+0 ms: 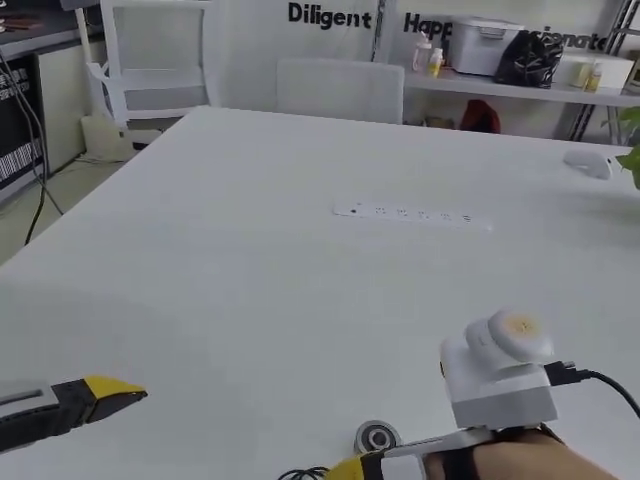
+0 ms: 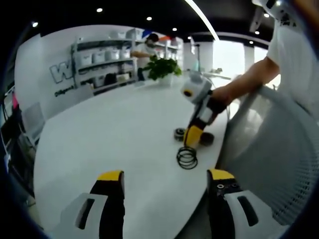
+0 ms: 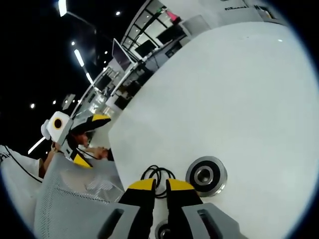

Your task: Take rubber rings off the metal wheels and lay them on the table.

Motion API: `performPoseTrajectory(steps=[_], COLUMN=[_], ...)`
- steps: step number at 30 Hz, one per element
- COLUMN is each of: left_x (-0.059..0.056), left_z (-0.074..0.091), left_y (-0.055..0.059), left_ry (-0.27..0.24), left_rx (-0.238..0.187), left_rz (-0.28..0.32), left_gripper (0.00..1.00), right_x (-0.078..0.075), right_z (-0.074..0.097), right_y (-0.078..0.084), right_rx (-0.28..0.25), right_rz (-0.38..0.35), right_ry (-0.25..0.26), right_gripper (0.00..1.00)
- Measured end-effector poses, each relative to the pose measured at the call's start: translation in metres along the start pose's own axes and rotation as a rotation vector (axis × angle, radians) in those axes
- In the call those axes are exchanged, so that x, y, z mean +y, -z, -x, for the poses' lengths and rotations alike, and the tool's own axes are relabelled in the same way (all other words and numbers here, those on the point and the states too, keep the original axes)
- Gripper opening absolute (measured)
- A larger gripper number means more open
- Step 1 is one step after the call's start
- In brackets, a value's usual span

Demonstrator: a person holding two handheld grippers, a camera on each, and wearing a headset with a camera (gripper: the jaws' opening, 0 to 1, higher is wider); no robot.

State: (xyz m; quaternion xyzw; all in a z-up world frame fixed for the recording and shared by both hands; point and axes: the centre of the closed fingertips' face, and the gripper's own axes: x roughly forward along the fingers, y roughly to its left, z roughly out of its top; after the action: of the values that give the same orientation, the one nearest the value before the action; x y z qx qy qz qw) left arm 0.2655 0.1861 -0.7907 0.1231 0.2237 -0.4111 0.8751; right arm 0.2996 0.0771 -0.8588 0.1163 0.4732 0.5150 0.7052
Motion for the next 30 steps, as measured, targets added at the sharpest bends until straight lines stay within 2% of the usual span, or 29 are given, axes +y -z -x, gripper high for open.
performPoseTrajectory(steps=[9,13,18,22,30], left_x=[-0.001,-0.001,-0.002,-0.002,-0.003], left_z=[0.0,0.0,0.0,0.0,-0.001], left_y=[0.001,0.002,0.002,0.003,0.003], left_ry=[0.003,0.003,0.004,0.005,0.008], left_rx=[0.001,0.0,0.0,0.002,0.001], left_rz=[0.001,0.004,0.004,0.006,0.012], left_gripper=[0.68,0.68,0.68,0.69,0.69], right_x=[0.003,0.006,0.01,0.009,0.019], right_z=[0.008,0.011,0.016,0.02,0.029], right_y=[-0.009,-0.013,-0.016,-0.021,-0.032], right_rx=[-0.031,-0.038,-0.042,-0.047,-0.086], right_rz=[0.028,0.069,0.148,0.235,0.34], right_ry=[0.0,0.003,0.002,0.036,0.028], right_gripper=[0.09,0.12,0.17,0.22,0.31])
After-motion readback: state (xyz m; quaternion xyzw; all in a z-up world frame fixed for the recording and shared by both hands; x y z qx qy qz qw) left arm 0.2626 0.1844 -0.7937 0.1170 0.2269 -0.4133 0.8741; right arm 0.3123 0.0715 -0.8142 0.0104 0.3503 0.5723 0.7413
